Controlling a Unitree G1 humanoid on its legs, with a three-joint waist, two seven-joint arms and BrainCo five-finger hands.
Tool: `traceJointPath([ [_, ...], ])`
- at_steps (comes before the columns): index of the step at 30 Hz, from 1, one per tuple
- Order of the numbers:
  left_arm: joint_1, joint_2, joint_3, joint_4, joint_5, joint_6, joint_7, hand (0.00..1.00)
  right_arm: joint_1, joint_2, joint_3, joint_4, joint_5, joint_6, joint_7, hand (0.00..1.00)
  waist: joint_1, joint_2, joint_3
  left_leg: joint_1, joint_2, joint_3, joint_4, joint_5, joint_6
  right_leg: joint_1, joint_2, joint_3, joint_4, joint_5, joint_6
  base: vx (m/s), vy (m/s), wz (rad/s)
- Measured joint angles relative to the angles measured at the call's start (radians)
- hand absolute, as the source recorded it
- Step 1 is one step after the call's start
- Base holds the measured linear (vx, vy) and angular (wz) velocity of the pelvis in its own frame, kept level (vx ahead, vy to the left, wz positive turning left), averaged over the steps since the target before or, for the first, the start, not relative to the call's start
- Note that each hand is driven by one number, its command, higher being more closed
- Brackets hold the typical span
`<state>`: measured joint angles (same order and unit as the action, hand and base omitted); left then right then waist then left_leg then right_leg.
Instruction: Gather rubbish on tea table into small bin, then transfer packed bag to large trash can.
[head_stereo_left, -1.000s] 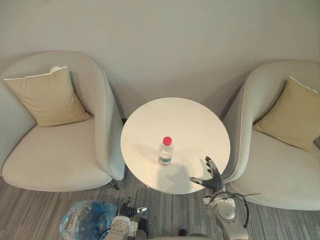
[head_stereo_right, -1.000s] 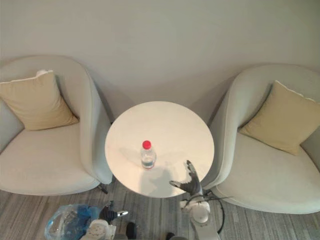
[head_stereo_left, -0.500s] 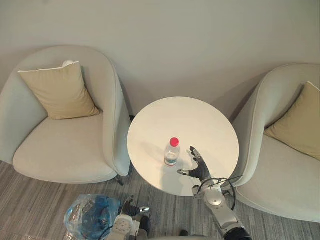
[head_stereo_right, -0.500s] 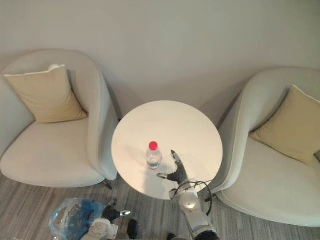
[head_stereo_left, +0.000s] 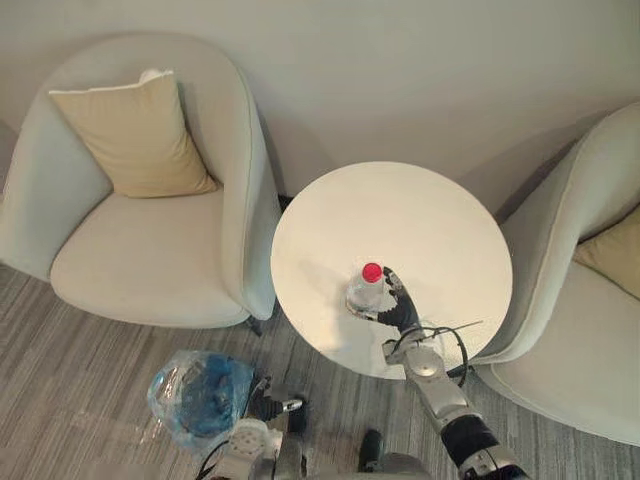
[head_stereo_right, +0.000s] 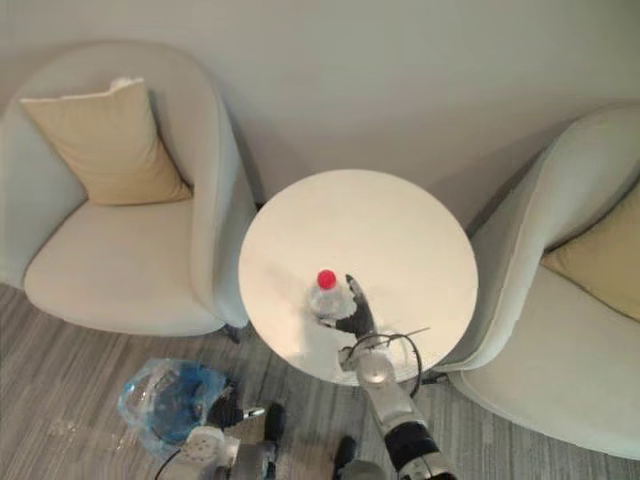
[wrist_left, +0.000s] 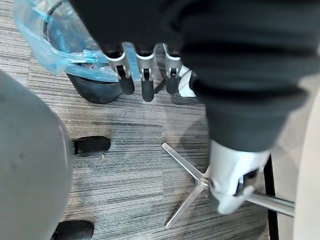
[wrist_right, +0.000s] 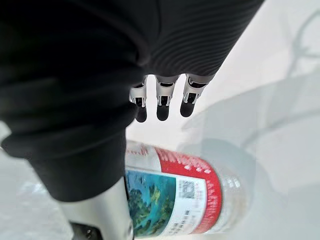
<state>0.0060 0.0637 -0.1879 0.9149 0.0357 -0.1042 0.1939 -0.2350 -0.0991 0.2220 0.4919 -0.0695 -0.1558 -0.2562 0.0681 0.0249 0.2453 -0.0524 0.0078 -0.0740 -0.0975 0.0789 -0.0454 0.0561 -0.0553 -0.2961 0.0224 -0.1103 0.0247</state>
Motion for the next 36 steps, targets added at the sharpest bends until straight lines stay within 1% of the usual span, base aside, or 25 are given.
traceJointPath([
  [3,-0.008,0.000,0.005,-0.003,-0.001,0.000,0.000,0.00,-0.024,0.015,-0.021,0.000,0.004,0.000,-0.005,1.00,0.004,0.004,0.014,-0.028,0.000,-0.001,0.012,0.000,0.000,-0.025,-0.002,0.000,0.009,0.000,0.000,0.00,0.005,0.02],
  [4,-0.017,0.001,0.005,-0.004,-0.002,0.000,0.000,0.00,-0.038,0.016,-0.022,0.000,0.011,0.000,-0.012,1.00,0.008,0.006,0.029,-0.030,-0.001,-0.001,0.014,0.000,0.000,-0.026,-0.003,0.000,0.009,0.000,0.000,0.00,0.000,0.00],
  [5,-0.020,0.000,0.006,-0.008,-0.007,0.000,0.000,0.00,-0.044,0.017,-0.022,0.000,0.026,0.001,-0.021,1.00,0.018,0.007,0.032,-0.038,-0.002,-0.001,0.015,0.000,0.000,-0.034,-0.003,0.001,0.009,0.000,0.000,0.00,0.000,0.00],
  [11,-0.026,0.001,0.015,-0.023,-0.021,-0.002,0.000,0.00,-0.084,0.016,-0.031,0.011,0.071,0.003,-0.023,1.00,0.034,0.010,0.052,-0.059,-0.003,0.000,0.024,0.000,0.000,-0.059,-0.006,0.006,0.023,0.000,0.000,0.00,0.000,0.00],
  [14,-0.029,0.000,0.015,-0.024,-0.020,-0.002,0.000,0.00,-0.087,0.016,-0.032,0.047,0.082,0.013,-0.016,1.00,0.039,0.013,0.056,-0.062,-0.006,-0.001,0.031,-0.001,0.000,-0.059,-0.010,0.009,0.025,0.000,0.000,0.00,0.000,0.00],
  [20,-0.029,0.001,0.015,-0.024,-0.020,-0.001,0.000,0.00,-0.061,0.016,-0.031,0.017,0.091,0.011,0.006,1.00,0.039,0.014,0.056,-0.059,-0.007,0.001,0.034,-0.001,0.000,-0.058,-0.011,0.018,0.030,-0.001,0.001,-0.02,0.004,-0.02],
  [25,-0.028,0.001,0.016,-0.021,-0.018,0.001,-0.001,0.00,0.069,0.010,-0.033,-0.190,0.089,0.005,0.024,1.00,0.032,0.014,0.056,-0.044,-0.005,0.007,0.034,-0.001,0.000,-0.054,-0.015,0.034,0.042,-0.005,0.007,-0.03,0.005,-0.06],
  [30,-0.028,0.002,0.015,-0.017,-0.015,0.003,-0.002,0.00,0.162,0.009,-0.043,-0.314,0.076,-0.003,0.044,1.00,0.018,0.014,0.053,-0.017,-0.004,0.013,0.033,-0.001,0.001,-0.031,-0.017,0.043,0.042,-0.005,0.007,-0.02,0.001,-0.05],
  [34,-0.020,0.001,0.013,0.004,0.001,0.003,-0.004,0.00,0.230,0.009,-0.040,-0.385,0.067,-0.014,0.060,1.00,0.005,0.011,0.020,-0.002,-0.001,0.034,0.031,-0.002,0.001,-0.027,-0.016,0.067,0.041,-0.004,0.008,-0.03,0.002,-0.15],
  [36,-0.008,0.001,0.011,0.012,0.002,0.003,-0.004,0.00,0.261,0.008,-0.037,-0.424,0.029,-0.016,0.061,1.00,-0.008,0.011,0.000,0.007,-0.001,0.039,0.031,-0.003,0.002,-0.022,-0.015,0.076,0.040,-0.003,0.010,-0.03,0.002,-0.12],
])
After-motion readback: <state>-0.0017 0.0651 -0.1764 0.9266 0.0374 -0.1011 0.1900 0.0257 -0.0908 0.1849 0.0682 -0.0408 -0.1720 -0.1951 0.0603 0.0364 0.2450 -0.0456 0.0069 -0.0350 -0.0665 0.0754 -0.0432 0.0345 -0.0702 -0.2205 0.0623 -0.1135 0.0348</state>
